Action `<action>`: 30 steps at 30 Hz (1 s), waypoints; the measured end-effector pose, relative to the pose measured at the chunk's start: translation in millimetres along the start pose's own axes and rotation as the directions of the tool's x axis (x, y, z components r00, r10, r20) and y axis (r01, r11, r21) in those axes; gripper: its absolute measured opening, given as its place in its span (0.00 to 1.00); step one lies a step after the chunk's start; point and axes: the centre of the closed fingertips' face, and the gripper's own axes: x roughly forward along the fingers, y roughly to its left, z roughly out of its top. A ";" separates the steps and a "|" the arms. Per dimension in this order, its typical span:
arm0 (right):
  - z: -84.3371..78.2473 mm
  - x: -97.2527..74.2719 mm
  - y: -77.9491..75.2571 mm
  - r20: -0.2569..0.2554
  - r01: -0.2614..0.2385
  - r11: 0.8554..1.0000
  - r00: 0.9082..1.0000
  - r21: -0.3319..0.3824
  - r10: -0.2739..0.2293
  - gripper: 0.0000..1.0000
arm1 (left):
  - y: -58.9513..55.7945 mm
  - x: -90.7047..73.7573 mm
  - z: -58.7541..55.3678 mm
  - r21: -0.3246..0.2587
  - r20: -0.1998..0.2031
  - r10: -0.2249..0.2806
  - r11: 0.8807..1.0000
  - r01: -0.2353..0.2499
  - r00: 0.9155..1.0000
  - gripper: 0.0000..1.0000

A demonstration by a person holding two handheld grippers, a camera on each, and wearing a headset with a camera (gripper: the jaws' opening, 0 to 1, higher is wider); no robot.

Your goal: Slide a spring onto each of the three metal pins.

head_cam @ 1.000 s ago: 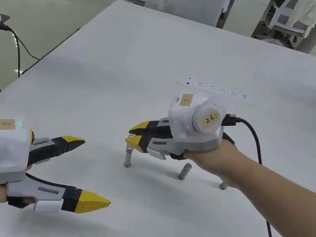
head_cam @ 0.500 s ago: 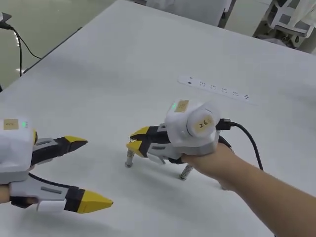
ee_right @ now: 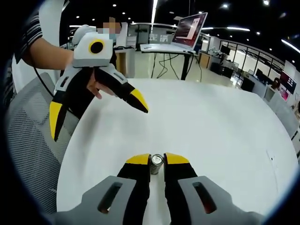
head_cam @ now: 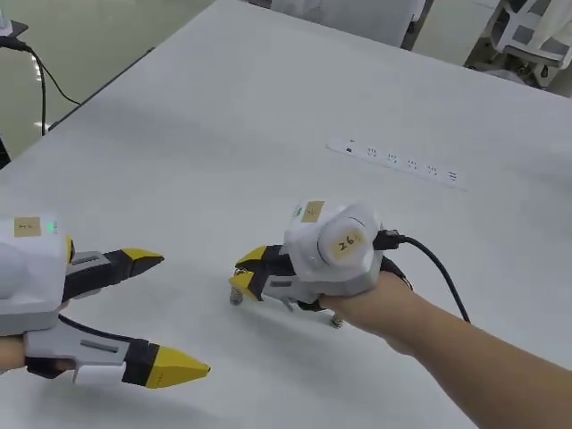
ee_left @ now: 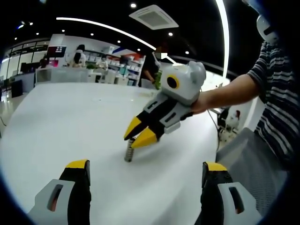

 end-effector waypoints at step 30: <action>12.5 -18.1 -5.6 0.056 0.031 0.996 0.998 0.086 -0.036 0.15 | -5.4 15.8 19.2 0.034 0.002 -0.029 0.999 0.029 1.000 0.96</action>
